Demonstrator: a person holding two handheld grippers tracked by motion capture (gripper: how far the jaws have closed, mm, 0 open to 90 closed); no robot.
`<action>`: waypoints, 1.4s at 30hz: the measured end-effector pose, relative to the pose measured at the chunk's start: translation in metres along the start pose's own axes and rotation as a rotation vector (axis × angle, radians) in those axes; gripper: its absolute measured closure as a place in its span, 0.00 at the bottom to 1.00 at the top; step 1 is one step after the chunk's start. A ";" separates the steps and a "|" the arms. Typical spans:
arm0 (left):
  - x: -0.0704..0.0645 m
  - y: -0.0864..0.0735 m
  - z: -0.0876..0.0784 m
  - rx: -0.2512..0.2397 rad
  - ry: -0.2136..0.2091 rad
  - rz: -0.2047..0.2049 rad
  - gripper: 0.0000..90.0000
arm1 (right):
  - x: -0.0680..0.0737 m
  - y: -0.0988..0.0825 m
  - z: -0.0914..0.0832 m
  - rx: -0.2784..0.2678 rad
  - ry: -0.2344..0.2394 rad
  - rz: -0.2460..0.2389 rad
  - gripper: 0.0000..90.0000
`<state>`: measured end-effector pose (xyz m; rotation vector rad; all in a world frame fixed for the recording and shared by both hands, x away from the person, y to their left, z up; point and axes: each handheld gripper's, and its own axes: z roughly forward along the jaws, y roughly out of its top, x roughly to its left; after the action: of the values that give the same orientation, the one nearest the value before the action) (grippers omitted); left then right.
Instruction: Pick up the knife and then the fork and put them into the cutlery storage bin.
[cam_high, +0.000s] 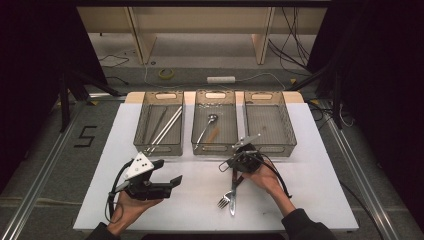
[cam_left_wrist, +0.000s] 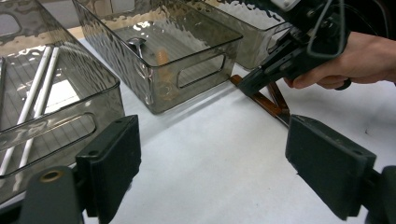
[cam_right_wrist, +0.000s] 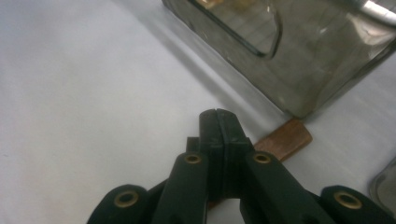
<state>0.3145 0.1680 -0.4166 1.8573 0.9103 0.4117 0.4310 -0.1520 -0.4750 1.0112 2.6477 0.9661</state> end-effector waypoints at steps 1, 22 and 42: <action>0.000 -0.001 0.000 -0.001 -0.002 -0.001 0.20 | 0.000 0.000 0.001 0.013 -0.006 -0.005 1.00; -0.002 -0.001 0.002 0.008 -0.007 0.014 0.20 | -0.009 -0.021 -0.026 0.166 -0.066 0.037 1.00; -0.001 -0.001 0.001 -0.013 0.004 0.014 0.20 | 0.015 -0.066 -0.066 0.268 -0.043 0.010 1.00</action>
<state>0.3139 0.1673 -0.4179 1.8530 0.8953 0.4289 0.3608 -0.2138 -0.4624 1.0833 2.7898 0.5924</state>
